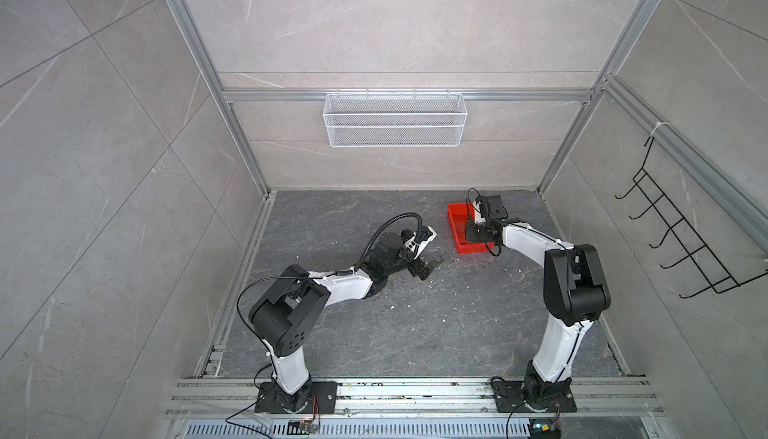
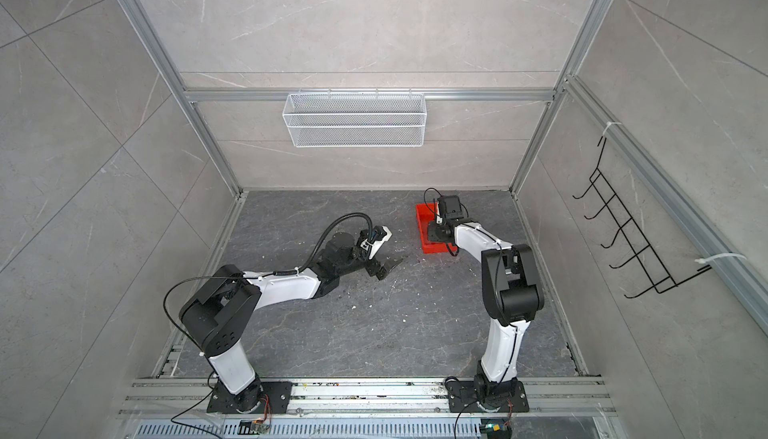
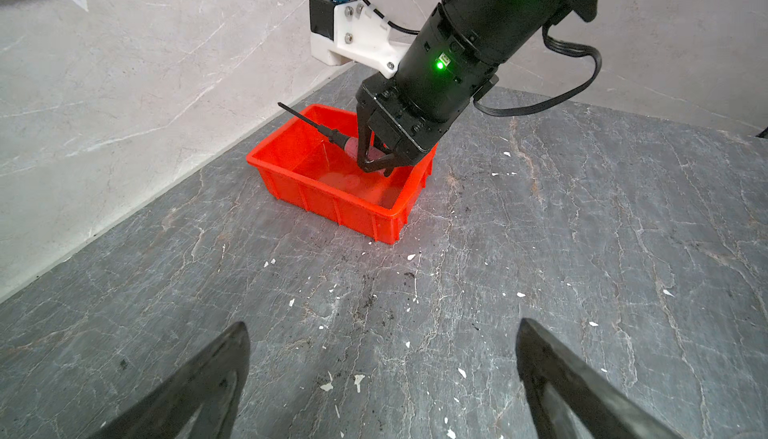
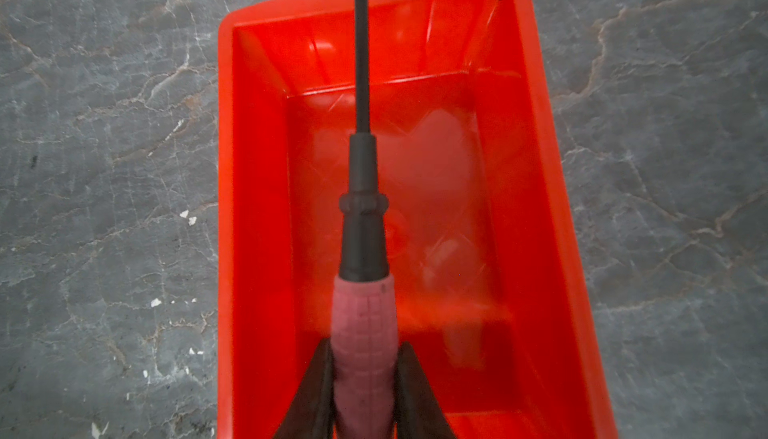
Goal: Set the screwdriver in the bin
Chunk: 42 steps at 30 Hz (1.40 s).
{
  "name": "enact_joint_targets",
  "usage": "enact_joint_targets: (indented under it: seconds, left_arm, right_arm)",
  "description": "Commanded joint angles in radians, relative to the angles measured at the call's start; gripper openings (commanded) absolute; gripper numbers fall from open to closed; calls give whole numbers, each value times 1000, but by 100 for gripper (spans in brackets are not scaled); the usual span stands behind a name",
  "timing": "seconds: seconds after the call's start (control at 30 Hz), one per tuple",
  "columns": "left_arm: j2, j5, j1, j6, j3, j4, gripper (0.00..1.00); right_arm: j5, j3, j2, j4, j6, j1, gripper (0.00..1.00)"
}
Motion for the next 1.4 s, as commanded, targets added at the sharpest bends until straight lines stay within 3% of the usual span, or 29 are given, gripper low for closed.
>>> enact_joint_targets:
  seconds: [0.0, 0.1, 0.4, 0.53, 0.77, 0.9, 1.23, 1.37]
  left_arm:
    - [-9, -11, -2, -1, 10, 49, 100]
    - [-12, -16, -2, 1, 9, 47, 100]
    - [-35, -46, -2, 20, -2, 44, 100]
    - [-70, -81, 3, 44, -10, 2, 100]
    - [-154, -99, 69, 54, -70, -32, 100]
    - [-227, -102, 134, 63, -122, -68, 100]
    - [-463, -161, 386, 53, -330, -152, 100]
    - [-532, -290, 484, 68, -433, -156, 100]
  right_arm:
    - [3, 37, 19, -41, -6, -5, 17]
    - [6, 38, 5, -40, -12, -6, 29]
    - [20, 61, -58, -63, -41, -7, 45]
    - [17, 44, -129, -49, -49, -8, 58]
    - [-17, -93, -330, 88, -81, -7, 88]
    - [-26, -229, -466, 206, -83, -7, 99]
    - [27, -644, -792, 497, -113, -7, 99]
    - [108, -810, -848, 597, -135, -7, 99]
